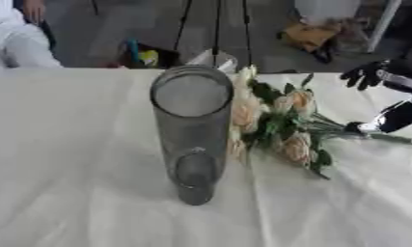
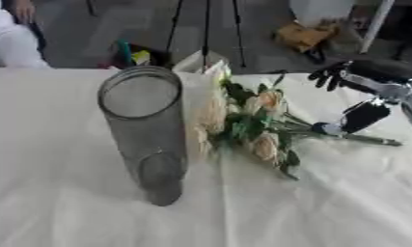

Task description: Arrange flowers into the vase.

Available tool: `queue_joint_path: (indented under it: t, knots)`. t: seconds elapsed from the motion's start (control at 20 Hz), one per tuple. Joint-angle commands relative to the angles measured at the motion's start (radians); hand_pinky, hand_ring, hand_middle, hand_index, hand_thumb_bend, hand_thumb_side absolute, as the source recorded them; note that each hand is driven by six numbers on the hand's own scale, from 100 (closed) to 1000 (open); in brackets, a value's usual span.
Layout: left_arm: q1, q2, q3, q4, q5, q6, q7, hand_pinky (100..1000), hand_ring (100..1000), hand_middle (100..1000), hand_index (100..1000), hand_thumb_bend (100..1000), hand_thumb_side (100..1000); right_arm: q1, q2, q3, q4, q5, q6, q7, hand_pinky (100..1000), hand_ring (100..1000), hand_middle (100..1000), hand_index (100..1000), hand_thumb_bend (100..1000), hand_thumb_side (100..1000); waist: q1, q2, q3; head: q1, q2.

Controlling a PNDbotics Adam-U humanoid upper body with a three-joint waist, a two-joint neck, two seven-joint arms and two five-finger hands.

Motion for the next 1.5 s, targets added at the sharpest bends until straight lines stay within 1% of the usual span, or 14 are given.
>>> queue_joint_path:
  t: [0.05,0.3,0.6,0.7,0.85,1.1,1.2,1.3,1.4,1.5]
  knots:
    - [-0.006,0.01,-0.002,-0.018,0.002,-0.001,-0.005,556,673,772,898,100,1000,-0.014,-0.018,0.001,0.025,0.034,-0.002,-0.019,795,774,794,937,503,326,0.014,-0.027,0.003,-0.002,-0.006]
    - [-0.006,0.009,-0.003,-0.018,0.002,-0.001,-0.007,556,673,772,898,100,1000,-0.022,-0.007,0.012,0.075,0.071,-0.01,-0.046,782,751,782,923,468,321,0.015,-0.024,0.009,-0.005,-0.004]
    - [-0.007,0.007,-0.006,-0.018,0.002,-0.001,-0.011,556,673,772,899,100,1000,-0.025,0.007,0.021,0.111,0.103,-0.019,-0.093,774,741,757,910,482,326,0.016,-0.02,0.015,-0.013,-0.004]
    - [-0.007,0.006,-0.006,-0.018,0.002,-0.001,-0.013,556,672,771,899,100,1000,-0.027,0.012,0.024,0.119,0.112,-0.021,-0.109,770,738,750,905,474,329,0.016,-0.019,0.018,-0.015,-0.003]
    - [-0.007,0.005,-0.007,-0.018,0.002,0.0,-0.015,556,672,771,899,100,1000,-0.028,0.017,0.029,0.131,0.132,-0.021,-0.132,762,733,755,905,442,343,0.017,-0.018,0.021,-0.019,-0.004]
    - [-0.007,0.003,-0.006,-0.018,0.004,0.0,-0.014,556,673,771,899,100,1000,-0.025,0.023,0.034,0.152,0.167,-0.033,-0.164,765,730,759,909,431,327,0.019,-0.015,0.024,-0.023,-0.005]
    - [-0.006,0.002,-0.006,-0.018,0.003,0.0,-0.014,556,673,771,899,100,1000,-0.022,0.022,0.035,0.159,0.173,-0.04,-0.172,766,727,770,913,393,341,0.02,-0.013,0.025,-0.024,-0.003]
    - [-0.006,0.001,-0.006,-0.018,0.003,0.0,-0.014,556,673,771,899,100,1000,-0.02,0.021,0.035,0.163,0.182,-0.046,-0.182,769,726,771,913,396,330,0.021,-0.012,0.025,-0.024,-0.003]
    - [-0.006,0.0,-0.006,-0.018,0.004,0.0,-0.015,556,673,772,900,100,1000,-0.019,0.019,0.037,0.167,0.192,-0.053,-0.191,772,732,784,917,345,353,0.021,-0.009,0.025,-0.025,-0.003]
    - [-0.005,-0.001,-0.006,-0.018,0.003,0.0,-0.016,556,674,772,900,100,1000,-0.017,0.018,0.037,0.171,0.205,-0.058,-0.2,783,730,795,927,330,354,0.022,-0.007,0.026,-0.026,-0.003]
